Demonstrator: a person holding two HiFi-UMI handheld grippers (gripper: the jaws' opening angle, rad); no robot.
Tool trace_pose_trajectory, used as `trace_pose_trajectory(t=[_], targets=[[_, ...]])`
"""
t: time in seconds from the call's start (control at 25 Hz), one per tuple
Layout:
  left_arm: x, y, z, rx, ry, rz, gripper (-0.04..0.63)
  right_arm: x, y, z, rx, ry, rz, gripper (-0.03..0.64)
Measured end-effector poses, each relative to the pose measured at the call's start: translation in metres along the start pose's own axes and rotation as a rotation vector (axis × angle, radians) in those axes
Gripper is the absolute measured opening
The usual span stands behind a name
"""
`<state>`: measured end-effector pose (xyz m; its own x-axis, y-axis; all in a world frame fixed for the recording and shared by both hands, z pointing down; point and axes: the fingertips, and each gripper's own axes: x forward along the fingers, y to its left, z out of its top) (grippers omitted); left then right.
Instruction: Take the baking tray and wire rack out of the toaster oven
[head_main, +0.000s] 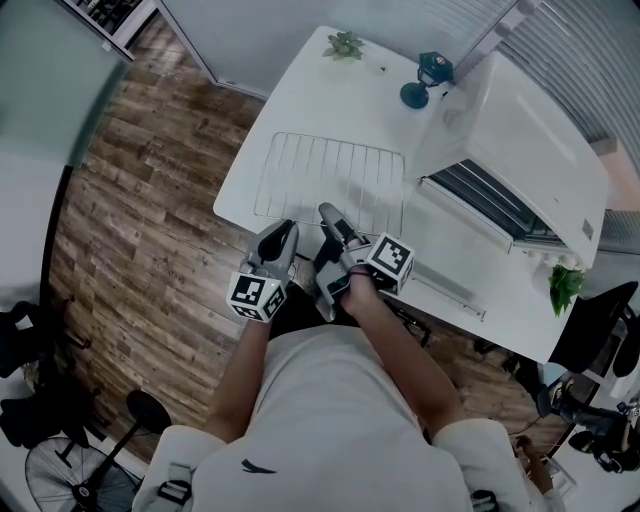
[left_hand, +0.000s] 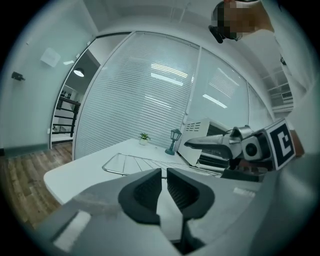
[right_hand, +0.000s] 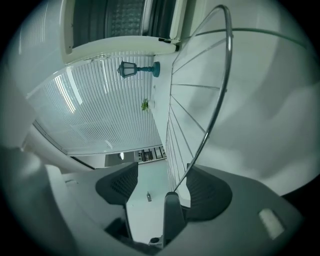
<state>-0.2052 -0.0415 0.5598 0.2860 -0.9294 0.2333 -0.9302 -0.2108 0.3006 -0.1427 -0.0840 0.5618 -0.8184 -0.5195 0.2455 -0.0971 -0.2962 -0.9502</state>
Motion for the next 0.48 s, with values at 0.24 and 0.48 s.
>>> trace_pose_trajectory(t=[0.24, 0.48], targets=[[0.018, -0.001, 0.008, -0.007, -0.008, -0.01, 0.035, -0.01, 0.002, -0.011, 0.017, 0.037, -0.01, 0.301], [0.032, 0.0, 0.02, 0.004, -0.028, -0.027, 0.035, -0.026, 0.018, -0.032, 0.004, 0.08, 0.008, 0.275]])
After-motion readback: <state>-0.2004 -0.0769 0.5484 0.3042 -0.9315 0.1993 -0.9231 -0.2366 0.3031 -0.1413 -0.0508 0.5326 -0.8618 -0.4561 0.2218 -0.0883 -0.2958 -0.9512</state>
